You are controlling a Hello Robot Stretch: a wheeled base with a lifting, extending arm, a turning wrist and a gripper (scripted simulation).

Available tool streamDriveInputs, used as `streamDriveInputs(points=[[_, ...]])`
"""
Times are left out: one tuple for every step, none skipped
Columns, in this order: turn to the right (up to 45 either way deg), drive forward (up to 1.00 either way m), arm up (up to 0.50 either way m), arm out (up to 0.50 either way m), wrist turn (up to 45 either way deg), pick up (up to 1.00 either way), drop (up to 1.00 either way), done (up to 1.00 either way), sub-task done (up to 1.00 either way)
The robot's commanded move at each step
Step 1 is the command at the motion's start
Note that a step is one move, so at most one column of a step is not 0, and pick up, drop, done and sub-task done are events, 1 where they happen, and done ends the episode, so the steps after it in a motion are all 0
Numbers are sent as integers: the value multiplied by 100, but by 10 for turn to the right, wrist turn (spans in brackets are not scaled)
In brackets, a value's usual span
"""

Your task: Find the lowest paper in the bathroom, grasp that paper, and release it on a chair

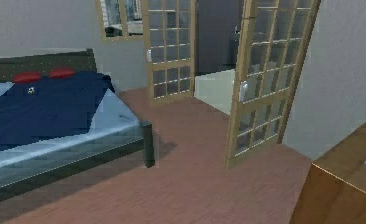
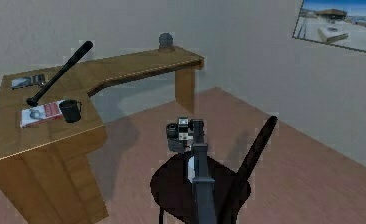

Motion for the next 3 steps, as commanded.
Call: streamDriveInputs(points=[[0, 0, 10, 0, 0, 0, 0, 0, 0], [0, 0, 0, -8, 0, 0, 0, 0, 0], [0, 0, 0, 0, 0, 0, 0, 100, 0]])
